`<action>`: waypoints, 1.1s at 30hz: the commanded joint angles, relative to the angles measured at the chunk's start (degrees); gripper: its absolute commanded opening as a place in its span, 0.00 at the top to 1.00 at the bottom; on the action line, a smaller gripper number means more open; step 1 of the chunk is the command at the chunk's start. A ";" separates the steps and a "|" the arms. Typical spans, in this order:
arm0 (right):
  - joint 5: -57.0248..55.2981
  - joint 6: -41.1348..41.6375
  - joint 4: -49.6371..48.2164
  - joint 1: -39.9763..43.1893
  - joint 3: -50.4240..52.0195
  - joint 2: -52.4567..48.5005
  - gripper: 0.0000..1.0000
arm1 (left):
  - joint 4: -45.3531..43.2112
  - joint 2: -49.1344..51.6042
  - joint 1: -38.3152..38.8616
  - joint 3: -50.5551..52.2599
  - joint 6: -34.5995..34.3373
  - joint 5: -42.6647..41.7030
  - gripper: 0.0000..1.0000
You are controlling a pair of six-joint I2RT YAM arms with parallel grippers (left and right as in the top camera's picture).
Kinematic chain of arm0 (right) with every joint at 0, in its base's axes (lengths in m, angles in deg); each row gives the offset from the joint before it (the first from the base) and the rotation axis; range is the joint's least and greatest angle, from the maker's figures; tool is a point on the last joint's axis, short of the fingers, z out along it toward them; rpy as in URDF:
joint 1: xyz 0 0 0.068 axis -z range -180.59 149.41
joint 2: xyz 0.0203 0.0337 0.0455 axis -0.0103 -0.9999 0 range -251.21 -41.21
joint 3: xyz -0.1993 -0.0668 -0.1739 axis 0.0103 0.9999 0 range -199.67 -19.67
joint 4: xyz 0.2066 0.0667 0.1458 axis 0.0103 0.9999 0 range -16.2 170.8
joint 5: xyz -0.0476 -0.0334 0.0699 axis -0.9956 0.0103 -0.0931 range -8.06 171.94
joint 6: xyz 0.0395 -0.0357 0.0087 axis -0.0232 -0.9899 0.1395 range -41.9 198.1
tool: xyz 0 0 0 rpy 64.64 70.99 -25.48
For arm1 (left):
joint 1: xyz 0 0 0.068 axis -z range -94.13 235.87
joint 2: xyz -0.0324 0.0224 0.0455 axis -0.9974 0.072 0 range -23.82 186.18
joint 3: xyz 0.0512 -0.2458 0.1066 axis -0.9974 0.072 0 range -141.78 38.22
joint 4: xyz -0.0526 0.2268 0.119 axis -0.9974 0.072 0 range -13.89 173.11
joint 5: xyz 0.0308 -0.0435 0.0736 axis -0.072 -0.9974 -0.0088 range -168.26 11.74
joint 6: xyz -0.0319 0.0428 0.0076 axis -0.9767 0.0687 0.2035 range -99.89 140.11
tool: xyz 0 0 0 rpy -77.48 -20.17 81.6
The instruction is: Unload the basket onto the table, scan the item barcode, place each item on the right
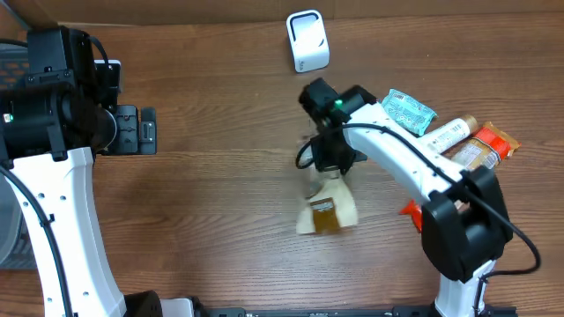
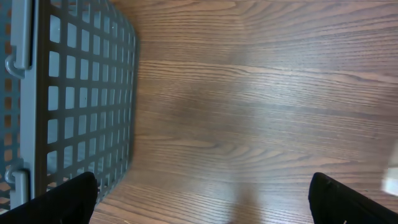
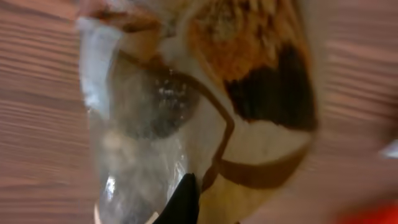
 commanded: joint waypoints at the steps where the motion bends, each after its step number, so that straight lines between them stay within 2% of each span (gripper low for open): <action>1: -21.97 1.33 6.73 -3.26 -4.11 1.88 0.96 | -0.07 0.31 -0.24 -0.24 1.09 -0.24 0.00; 8: -32.72 5.77 14.93 -4.70 -4.11 -0.57 0.97 | -0.09 0.31 -0.24 -0.24 1.09 -0.24 0.00; 12: -35.21 6.12 16.26 -4.76 -4.13 -0.87 0.97 | -0.09 0.31 -0.24 -0.24 1.09 -0.24 0.00; 24: -24.39 5.18 11.96 -5.18 -3.96 -2.14 0.96 | -0.09 0.31 -0.24 -0.24 1.09 -0.24 0.00; 27: -19.52 2.36 10.95 -5.18 -3.54 -3.98 0.96 | -0.09 0.31 -0.24 -0.24 1.09 -0.24 0.00; 29: -16.79 0.55 10.78 -5.05 -3.50 -5.57 0.79 | -0.09 0.31 -0.24 -0.24 1.09 -0.24 0.00; 30: -16.20 -0.20 10.62 -4.98 -3.48 -5.92 0.75 | -0.09 0.31 -0.24 -0.24 1.09 -0.24 0.00; 31: -15.65 -0.31 10.12 -4.90 -3.45 -6.27 0.62 | -0.09 0.31 -0.24 -0.24 1.09 -0.24 0.01; 33: -15.23 -0.70 9.64 -4.63 -3.43 -6.27 0.54 | -0.09 0.31 -0.24 -0.24 1.09 -0.24 0.00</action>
